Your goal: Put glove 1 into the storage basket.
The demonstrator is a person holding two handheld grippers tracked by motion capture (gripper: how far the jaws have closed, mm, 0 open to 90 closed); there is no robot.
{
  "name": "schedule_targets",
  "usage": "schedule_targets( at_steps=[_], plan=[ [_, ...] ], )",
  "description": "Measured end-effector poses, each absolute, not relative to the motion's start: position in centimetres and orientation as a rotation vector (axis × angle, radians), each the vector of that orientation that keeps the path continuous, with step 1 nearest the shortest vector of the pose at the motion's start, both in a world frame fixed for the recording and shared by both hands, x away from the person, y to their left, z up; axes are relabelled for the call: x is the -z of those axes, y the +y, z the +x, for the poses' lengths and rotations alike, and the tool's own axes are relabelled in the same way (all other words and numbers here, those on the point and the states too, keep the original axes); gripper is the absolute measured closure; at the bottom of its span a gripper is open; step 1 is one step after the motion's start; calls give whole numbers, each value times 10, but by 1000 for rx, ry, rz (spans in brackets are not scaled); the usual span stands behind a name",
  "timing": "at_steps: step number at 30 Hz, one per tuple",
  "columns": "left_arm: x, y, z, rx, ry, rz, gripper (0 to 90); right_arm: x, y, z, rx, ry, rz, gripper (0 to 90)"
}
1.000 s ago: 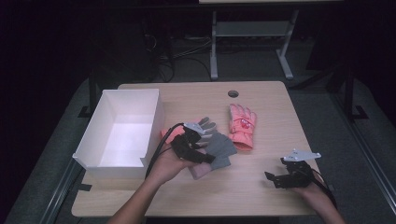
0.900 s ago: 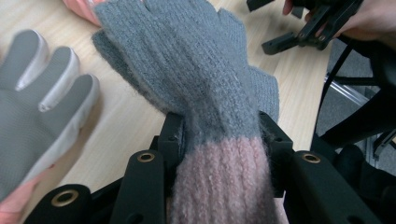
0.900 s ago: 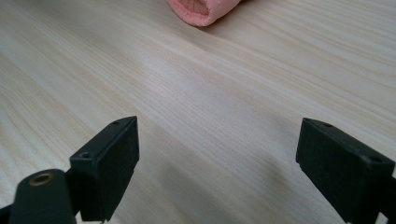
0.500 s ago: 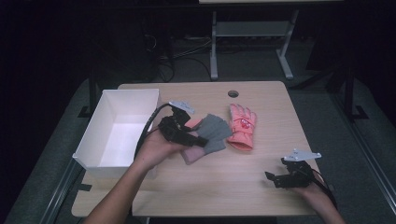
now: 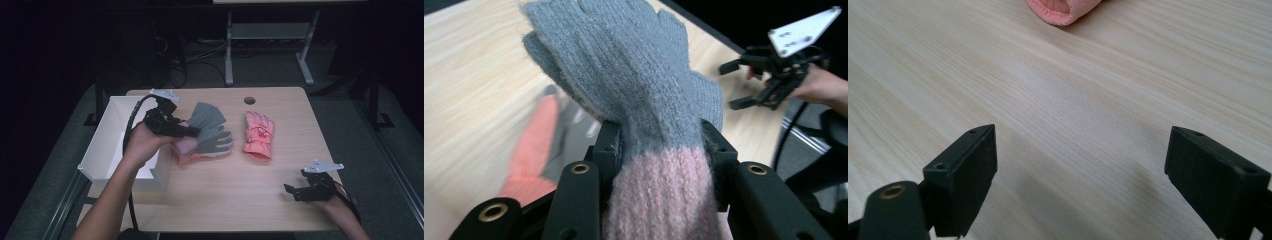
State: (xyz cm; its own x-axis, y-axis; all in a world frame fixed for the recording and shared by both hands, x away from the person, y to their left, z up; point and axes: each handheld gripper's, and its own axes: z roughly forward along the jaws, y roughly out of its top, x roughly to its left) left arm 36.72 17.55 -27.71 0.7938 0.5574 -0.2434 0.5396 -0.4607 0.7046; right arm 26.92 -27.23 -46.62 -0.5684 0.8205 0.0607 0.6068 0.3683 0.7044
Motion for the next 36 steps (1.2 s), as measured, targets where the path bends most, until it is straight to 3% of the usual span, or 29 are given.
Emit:
schedule_targets(
  at_steps=[24, 36],
  plan=[
    [289, 282, 381, -263, 1141, 2024, 610, 463, -247, 291, -1037, 2388, 1175, 132],
    [335, 312, 401, -337, 1373, 2033, 609, 463, -249, 290, -1046, 2378, 1192, 132]
  ],
)
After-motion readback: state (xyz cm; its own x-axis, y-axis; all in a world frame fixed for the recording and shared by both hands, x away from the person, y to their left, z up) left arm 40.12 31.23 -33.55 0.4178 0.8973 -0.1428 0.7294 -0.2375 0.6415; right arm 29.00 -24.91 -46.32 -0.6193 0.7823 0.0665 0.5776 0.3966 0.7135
